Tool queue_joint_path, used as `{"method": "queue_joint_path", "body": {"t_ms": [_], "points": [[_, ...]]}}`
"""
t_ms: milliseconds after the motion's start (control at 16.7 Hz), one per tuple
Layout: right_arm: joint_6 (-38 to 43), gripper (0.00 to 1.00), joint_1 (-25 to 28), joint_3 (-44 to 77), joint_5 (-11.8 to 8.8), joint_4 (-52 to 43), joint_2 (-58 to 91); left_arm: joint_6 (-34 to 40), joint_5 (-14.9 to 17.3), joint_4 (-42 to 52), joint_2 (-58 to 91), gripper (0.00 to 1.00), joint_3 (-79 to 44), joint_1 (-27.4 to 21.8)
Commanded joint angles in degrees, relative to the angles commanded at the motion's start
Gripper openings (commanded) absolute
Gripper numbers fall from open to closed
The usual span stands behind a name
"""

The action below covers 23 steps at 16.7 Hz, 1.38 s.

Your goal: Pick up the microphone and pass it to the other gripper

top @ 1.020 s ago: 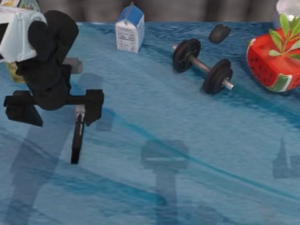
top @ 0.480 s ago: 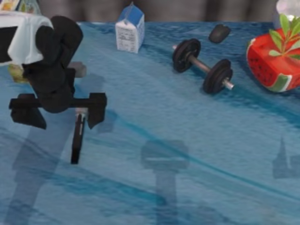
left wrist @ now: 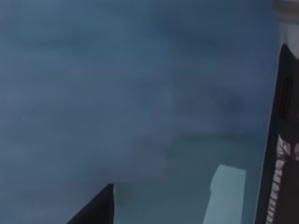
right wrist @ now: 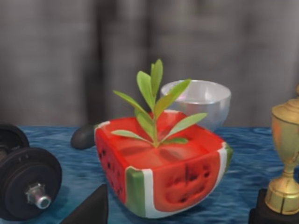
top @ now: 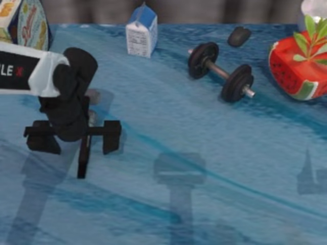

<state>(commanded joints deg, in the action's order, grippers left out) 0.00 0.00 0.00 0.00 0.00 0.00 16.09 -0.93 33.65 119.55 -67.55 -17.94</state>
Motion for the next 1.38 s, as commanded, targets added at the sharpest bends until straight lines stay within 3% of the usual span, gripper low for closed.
{"method": "queue_joint_path", "body": {"t_ms": [240, 1020, 1380], "points": [[0.0, 1.0, 0.0, 0.0, 0.0, 0.0, 0.0, -0.01, 0.0, -0.36, 0.29, 1.0, 0.17, 0.0], [0.0, 1.0, 0.0, 0.0, 0.0, 0.0, 0.0, -0.01, 0.0, -0.36, 0.29, 0.02, 0.17, 0.0], [0.0, 1.0, 0.0, 0.0, 0.0, 0.0, 0.0, -0.01, 0.0, -0.36, 0.29, 0.0, 0.17, 0.0]]}}
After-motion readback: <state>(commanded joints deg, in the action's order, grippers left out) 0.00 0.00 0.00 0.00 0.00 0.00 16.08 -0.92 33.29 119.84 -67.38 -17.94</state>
